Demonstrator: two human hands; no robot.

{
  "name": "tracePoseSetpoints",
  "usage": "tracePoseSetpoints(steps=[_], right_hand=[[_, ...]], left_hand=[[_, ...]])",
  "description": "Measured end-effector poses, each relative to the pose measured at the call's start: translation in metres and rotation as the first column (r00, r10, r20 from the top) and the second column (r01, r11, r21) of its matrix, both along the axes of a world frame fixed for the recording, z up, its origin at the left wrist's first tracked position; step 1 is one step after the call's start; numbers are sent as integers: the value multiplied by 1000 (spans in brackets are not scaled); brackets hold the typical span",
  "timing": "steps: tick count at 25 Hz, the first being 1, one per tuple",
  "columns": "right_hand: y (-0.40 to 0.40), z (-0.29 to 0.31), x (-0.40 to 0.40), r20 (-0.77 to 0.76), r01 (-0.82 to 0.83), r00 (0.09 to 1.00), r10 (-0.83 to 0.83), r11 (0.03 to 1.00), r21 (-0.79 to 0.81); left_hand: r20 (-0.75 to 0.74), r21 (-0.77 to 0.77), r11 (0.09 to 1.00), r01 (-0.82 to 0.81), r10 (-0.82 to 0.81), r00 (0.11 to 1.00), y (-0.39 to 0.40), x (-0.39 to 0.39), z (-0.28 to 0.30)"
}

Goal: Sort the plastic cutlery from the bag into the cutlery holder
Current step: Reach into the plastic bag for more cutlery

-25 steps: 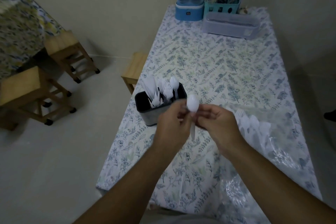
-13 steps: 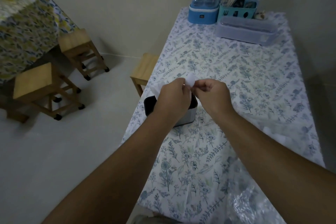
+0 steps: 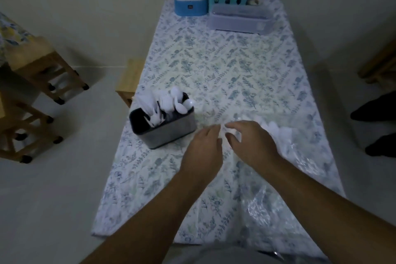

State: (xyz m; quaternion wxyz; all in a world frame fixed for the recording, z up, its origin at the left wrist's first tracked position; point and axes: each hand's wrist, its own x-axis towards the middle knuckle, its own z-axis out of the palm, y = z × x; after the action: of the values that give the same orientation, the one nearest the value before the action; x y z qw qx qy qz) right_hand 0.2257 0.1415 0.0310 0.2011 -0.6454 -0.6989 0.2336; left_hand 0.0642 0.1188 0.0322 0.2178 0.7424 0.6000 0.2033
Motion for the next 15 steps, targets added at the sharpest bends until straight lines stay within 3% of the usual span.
tracePoseSetpoints(steps=[3, 7, 13, 15], right_hand=[[-46, -24, 52, 187, 17, 982, -11, 999, -31], [-112, -55, 106, 325, 35, 946, -16, 998, -51], [-165, -83, 134, 284, -170, 930, 232, 959, -226], [-163, -83, 124, 285, -205, 923, 260, 956, -210]], left_hand=[[-82, 15, 984, 180, -178, 981, -38, 31, -45], [-149, -121, 857, 501, -514, 845, -83, 67, -96], [-456, -89, 802, 591, -560, 691, -54, 44, -112], [-497, -67, 869, 489, -454, 739, -42, 42, -97]])
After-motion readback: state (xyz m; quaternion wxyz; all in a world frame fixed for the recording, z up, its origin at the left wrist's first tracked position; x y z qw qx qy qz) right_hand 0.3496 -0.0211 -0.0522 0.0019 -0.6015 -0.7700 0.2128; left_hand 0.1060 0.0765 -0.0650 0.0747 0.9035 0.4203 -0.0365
